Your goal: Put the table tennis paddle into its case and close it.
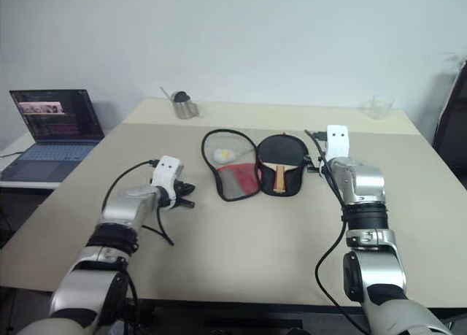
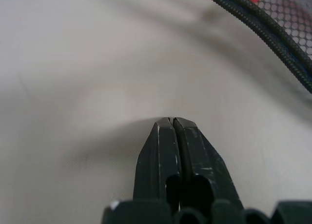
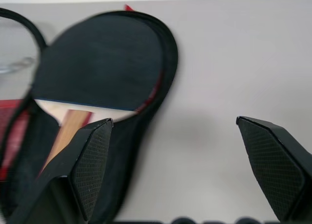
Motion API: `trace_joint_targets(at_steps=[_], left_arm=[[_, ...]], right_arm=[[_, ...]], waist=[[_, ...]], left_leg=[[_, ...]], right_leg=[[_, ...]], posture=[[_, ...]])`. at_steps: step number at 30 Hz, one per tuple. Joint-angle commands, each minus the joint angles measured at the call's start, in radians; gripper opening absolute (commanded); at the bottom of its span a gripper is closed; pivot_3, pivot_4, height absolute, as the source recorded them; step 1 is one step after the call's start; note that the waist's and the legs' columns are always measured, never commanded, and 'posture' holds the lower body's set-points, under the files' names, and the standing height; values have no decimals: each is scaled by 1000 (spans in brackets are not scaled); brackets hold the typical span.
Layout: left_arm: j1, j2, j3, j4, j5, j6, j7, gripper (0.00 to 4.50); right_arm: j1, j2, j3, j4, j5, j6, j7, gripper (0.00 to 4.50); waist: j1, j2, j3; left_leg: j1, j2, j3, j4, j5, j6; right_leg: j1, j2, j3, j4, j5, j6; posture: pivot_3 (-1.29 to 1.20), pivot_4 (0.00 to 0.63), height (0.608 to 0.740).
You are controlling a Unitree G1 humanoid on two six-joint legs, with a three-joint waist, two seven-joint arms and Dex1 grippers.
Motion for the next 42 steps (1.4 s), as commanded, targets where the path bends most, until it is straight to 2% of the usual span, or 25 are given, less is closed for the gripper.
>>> trace_joint_targets(at_steps=[1, 4, 6, 10, 15, 17, 27, 32, 35, 42], left_arm=[[-19, -63, -65, 81, 53, -36, 12, 49], [-65, -93, -75, 160, 84, -79, 32, 49], [-104, -110, -74, 226, 101, -112, 51, 49], [-196, -141, -65, 362, 127, -193, 96, 49], [-290, -164, -33, 431, 111, -254, 54, 49], [-307, -167, -29, 448, 116, -273, 44, 49], [-336, -194, -30, 488, 136, -334, 49, 49], [-364, -229, 6, 453, 82, -406, -33, 49], [-384, -268, 16, 429, 63, -447, -90, 49], [-406, -326, 11, 435, 73, -461, -75, 49]], right_arm=[[33, -45, 66, -278, 175, 25, 278, 4500], [105, -132, 177, -438, 231, 59, 439, 4500], [139, -167, 215, -499, 250, 59, 486, 4500], [162, -179, 233, -533, 271, 62, 506, 4500], [167, -175, 244, -539, 283, 60, 507, 4500], [170, -175, 248, -543, 284, 59, 508, 4500], [180, -174, 250, -562, 286, 60, 508, 4500], [181, -191, 248, -555, 275, 50, 515, 4500], [173, -236, 238, -530, 251, 18, 531, 4500], [166, -380, 191, -487, 239, -59, 603, 4500]], waist=[[9, 2, -1], [23, 5, -5], [28, 5, -6], [32, 5, -6], [32, 4, -6], [31, 4, -6], [6, 3, -5], [8, 3, -5], [15, 3, -5], [7, 2, -5]], left_leg=[[0, 0, 0, 0, 1, 1], [0, -1, 0, 1, 2, 3], [0, -1, 1, 1, 2, 3], [0, -2, 1, 2, 2, 3], [-2, -2, 1, 1, 3, 6], [-4, -2, 3, 1, 4, 6], [-12, -1, 8, -2, 0, 5], [-12, -1, 10, -1, 0, 5], [-13, -1, 11, 1, 1, 5], [-12, -1, 16, 1, 1, 5]], right_leg=[[1, 0, -1, 0, 0, 0], [3, 1, -3, 0, 1, 1], [5, -1, -5, -2, 1, 2], [6, -5, -5, -3, 2, 3], [6, -11, -8, -5, 0, 1], [5, -11, -7, -5, 3, 4], [-4, -4, -1, -9, -2, 8], [-4, -4, -2, -8, -2, 8], [-3, -5, -3, -8, -2, 8], [-3, -4, -1, -10, -1, 10]], posture=[[0, 150, 740], [0, 150, 740], [0, 150, 740], [0, 150, 740], [0, 150, 740], [0, 150, 740], [0, 150, 740], [0, 150, 740], [0, 150, 740], [0, 150, 740]])
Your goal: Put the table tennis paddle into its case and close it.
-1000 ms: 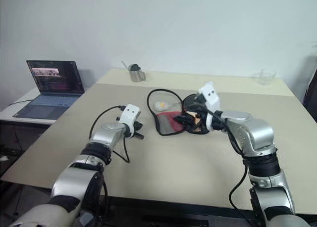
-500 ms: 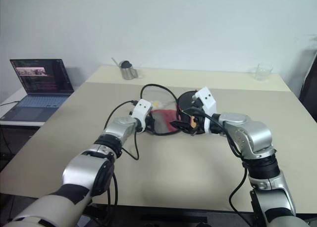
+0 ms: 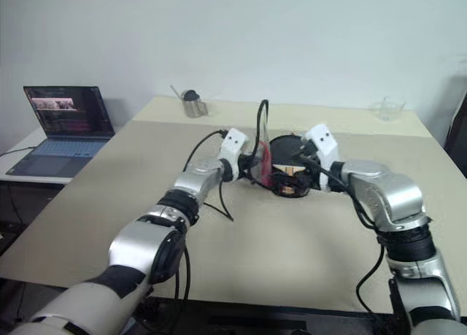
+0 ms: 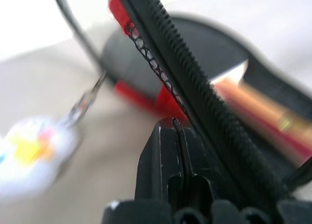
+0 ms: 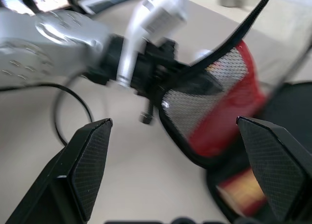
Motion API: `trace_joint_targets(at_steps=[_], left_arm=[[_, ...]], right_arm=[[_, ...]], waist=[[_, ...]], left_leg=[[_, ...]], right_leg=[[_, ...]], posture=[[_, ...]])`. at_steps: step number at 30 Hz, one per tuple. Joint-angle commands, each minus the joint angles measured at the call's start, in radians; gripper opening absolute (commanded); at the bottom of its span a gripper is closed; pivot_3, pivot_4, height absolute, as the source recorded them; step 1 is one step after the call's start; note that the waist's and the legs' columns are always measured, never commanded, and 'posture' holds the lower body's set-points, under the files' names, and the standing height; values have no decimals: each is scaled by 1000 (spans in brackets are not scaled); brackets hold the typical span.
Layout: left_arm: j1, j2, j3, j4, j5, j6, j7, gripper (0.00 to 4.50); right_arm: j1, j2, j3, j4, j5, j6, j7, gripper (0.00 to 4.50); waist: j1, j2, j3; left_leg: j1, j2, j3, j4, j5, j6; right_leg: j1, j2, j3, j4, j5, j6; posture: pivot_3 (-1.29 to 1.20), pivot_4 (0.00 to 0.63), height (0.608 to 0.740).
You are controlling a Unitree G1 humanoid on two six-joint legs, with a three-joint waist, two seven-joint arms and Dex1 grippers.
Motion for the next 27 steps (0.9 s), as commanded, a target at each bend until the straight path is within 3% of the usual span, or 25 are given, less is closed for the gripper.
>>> trace_joint_targets(at_steps=[1, 7, 11, 14, 19, 24, 27], left_arm=[[-28, -38, -5, -19, -2, 0, 14, 49], [-4, -123, -71, 36, 77, 98, 150, 49], [24, -190, -105, 36, 100, 99, 146, 49], [28, -185, -117, 21, 110, 109, 142, 49], [56, -92, -79, -131, 43, 45, -9, 49], [292, 113, -74, -712, -163, 224, -425, 49], [433, 284, -92, -969, -190, 325, -519, 49]], right_arm=[[-18, -63, -66, -2, 2, -49, 38, 4500], [-11, -132, -110, 12, -5, -72, 42, 4500], [5, -150, -111, 8, -10, -73, 34, 4500], [13, -148, -111, -3, -6, -68, 27, 4500], [-19, -102, -118, 92, -27, -34, -55, 4500], [-128, 58, -170, 383, -74, 49, -286, 4500], [-156, 126, -160, 497, -92, 18, -309, 4500]], waist=[[-4, 0, 0], [-7, -1, 0], [-6, -1, 0], [-4, -1, 0], [-11, -1, 0], [-35, -1, 1], [-47, -1, 1]], left_leg=[[0, 0, 0, 0, 0, 0], [2, -1, 2, -1, 0, 0], [2, 0, 2, -1, 0, 0], [4, 0, 3, -1, 0, 0], [6, 0, 5, -1, 0, 0], [8, 4, 6, -2, 0, -1], [11, 5, 6, -5, 1, -2]], right_leg=[[0, 1, 0, 0, 0, 0], [-1, 3, 1, 0, 0, 0], [-1, 3, 2, 1, 0, 0], [1, 2, 2, 1, 0, 0], [1, 2, 3, 2, 0, 0], [0, 0, 6, 7, 0, -2], [0, 0, 9, 9, -1, -6]], posture=[[0, 150, 740], [0, 150, 740], [0, 150, 740], [0, 150, 740], [0, 150, 740], [0, 150, 740], [0, 150, 740]])
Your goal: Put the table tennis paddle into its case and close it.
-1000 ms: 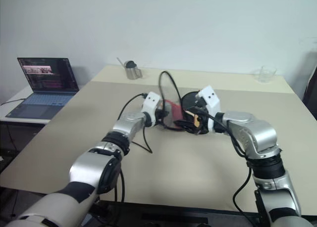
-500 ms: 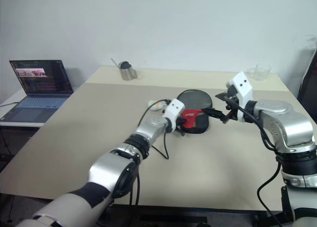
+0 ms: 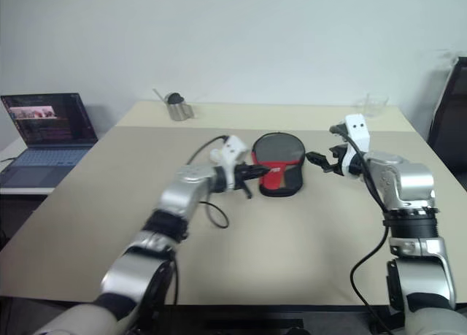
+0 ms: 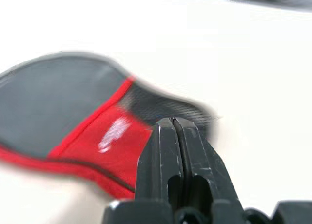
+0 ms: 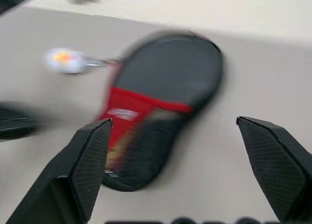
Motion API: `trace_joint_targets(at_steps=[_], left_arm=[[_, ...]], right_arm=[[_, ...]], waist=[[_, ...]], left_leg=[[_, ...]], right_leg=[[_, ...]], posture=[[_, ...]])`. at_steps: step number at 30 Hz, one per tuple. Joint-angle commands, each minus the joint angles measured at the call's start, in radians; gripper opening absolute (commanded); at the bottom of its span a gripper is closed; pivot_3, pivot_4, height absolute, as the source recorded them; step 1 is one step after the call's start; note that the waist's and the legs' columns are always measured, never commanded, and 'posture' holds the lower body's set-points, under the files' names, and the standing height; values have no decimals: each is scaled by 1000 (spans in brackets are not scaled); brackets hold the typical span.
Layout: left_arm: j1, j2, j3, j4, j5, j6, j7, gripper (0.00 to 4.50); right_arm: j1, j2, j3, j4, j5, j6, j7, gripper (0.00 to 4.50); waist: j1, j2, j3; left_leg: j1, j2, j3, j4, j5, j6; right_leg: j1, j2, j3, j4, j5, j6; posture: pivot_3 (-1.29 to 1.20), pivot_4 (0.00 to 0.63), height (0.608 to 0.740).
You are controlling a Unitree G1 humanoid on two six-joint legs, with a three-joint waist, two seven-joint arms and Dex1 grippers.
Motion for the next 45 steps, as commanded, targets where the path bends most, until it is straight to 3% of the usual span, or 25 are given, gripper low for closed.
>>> trace_joint_targets(at_steps=[1, 5, 10, 20, 32, 35, 45], left_arm=[[96, 140, 9, -261, -61, 115, -104, 49], [192, 269, 99, -446, -173, 300, -112, 49], [292, 363, 226, -645, -316, 456, -86, 905], [366, 428, 282, -766, -398, 534, 26, 2471], [413, 487, 317, -811, -454, 546, 91, 4393], [445, 516, 282, -805, -380, 491, 126, 4465], [432, 515, 258, -773, -359, 453, 177, 4494]], right_arm=[[-46, 50, -12, 111, -28, -39, -38, 4500], [-92, 107, -25, 268, -66, -104, -93, 4500], [-125, 160, -20, 392, -79, -176, -83, 4500], [-191, 213, -42, 594, -121, -314, -145, 4500], [-215, 252, -73, 681, -124, -338, -133, 4500], [-216, 270, -72, 694, -132, -351, -143, 4500], [-209, 282, -70, 702, -145, -357, -148, 4315]], waist=[[-2, 0, 0], [3, 0, 0], [10, 0, 0], [12, 0, 0], [11, 0, 0], [7, 0, 1], [8, 0, 0]], left_leg=[[0, 0, 0, 0, 0, 0], [-1, 0, -2, 1, 0, 0], [-1, -1, -2, 2, 0, 1], [-1, -1, -2, 3, 0, 1], [-1, 0, -2, 2, 0, 1], [-1, 0, -2, 2, 0, 1], [0, 0, -1, 2, 0, 1]], right_leg=[[0, 0, 0, 1, 1, -3], [0, 1, -2, 1, -2, 0], [1, 1, -1, -1, -2, 1], [1, 1, -1, 0, -2, 1], [1, 1, -1, 0, -2, 1], [1, 1, 1, 0, -2, 1], [1, 1, 1, 0, -2, 1]], posture=[[0, 150, 740], [0, 150, 740], [0, 150, 740], [0, 150, 740], [0, 150, 740], [0, 150, 740], [0, 150, 740]])
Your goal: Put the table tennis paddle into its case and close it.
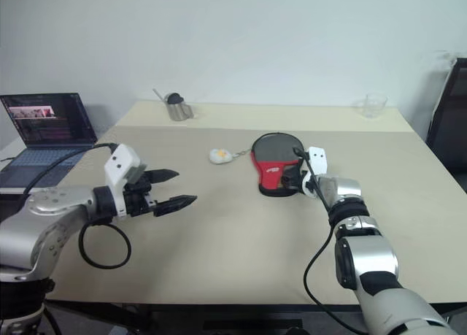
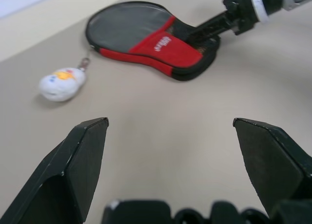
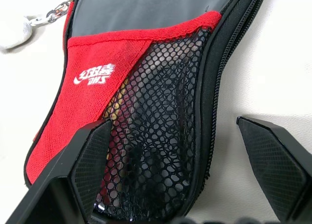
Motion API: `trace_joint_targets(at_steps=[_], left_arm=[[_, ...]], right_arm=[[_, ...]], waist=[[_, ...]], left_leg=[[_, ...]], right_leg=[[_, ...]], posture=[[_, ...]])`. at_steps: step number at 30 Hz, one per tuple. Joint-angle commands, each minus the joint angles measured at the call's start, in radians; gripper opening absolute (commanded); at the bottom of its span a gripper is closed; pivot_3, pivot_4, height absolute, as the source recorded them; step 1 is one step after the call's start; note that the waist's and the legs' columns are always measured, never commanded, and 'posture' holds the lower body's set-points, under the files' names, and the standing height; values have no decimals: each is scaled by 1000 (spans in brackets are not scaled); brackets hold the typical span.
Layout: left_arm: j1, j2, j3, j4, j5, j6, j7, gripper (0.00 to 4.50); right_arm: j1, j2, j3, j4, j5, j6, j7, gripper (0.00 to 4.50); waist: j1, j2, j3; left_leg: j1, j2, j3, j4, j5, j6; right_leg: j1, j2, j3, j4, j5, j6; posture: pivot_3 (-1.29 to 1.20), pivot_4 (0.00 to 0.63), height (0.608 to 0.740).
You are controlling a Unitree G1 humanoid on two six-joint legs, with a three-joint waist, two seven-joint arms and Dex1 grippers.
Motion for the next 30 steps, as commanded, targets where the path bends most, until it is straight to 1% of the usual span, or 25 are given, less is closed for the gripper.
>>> trace_joint_targets(at_steps=[1, 9, 11, 12, 17, 22, 23, 26, 28, 30], left_arm=[[-23, 1, -7, -6, 9, -33, 10, 4494], [-33, 1, -24, 16, 16, -55, 16, 4494], [-37, 1, -28, 22, 19, -59, 18, 4500], [-38, 0, -30, 25, 20, -60, 19, 4500], [-39, 0, -40, 30, 26, -66, 24, 4500], [-41, 3, -41, 30, 22, -69, 24, 4500], [-41, 3, -41, 33, 23, -71, 24, 4500], [-38, 2, -44, 41, 31, -79, 28, 4500], [-36, 0, -45, 40, 31, -79, 29, 4500], [-35, -2, -45, 38, 29, -80, 28, 4500]], right_arm=[[-18, -4, -6, -2, -9, -9, 3, 4315], [-14, -19, -17, -8, -9, -9, -8, 4315], [-10, -19, -14, -16, -9, -4, -4, 3986], [-10, -18, -15, -18, -8, -3, -4, 3745], [-7, -12, -17, -22, -3, -1, -7, 1886], [-10, -10, -18, -25, -1, 2, -5, 166], [-10, -11, -18, -27, -2, 3, -3, 32], [-3, -13, -7, -56, -5, 30, 11, 32], [18, -18, 17, -124, -1, 95, 44, 32], [58, -31, 58, -234, 5, 184, 93, 32]], waist=[[0, 0, 0], [1, 0, 0], [1, 0, 0], [1, 0, 0], [1, 0, 0], [1, 0, 0], [1, 0, 0], [1, 0, 0], [1, 0, 0], [2, 0, 0]], left_leg=[[0, 0, 0, 0, 0, 0], [0, 0, 0, 0, 0, 0], [0, 0, 0, 0, 0, 0], [0, 0, 0, 0, 0, 0], [0, 0, 0, 0, 0, 0], [0, 0, 0, 0, 0, 0], [0, 0, 0, 0, 0, 0], [0, 0, 0, 0, 0, 0], [0, 0, 0, 0, 0, 0], [0, 0, 0, -1, 0, 0]], right_leg=[[0, 0, 0, 0, 0, 0], [0, 0, 0, 0, 0, 0], [0, 0, 0, 0, 0, 0], [0, 0, 0, 0, 0, 0], [0, 0, 0, 0, 0, 0], [0, 0, 0, 0, 0, 0], [0, 0, 0, 0, 0, 0], [0, 0, 0, 0, 0, 0], [0, 0, 0, 0, 0, 0], [0, 0, 0, -1, 0, 0]], posture=[[0, 150, 740], [0, 150, 740], [0, 150, 740], [0, 150, 740], [0, 150, 740], [0, 150, 740], [0, 150, 740], [0, 150, 740], [0, 150, 740], [0, 150, 740]])
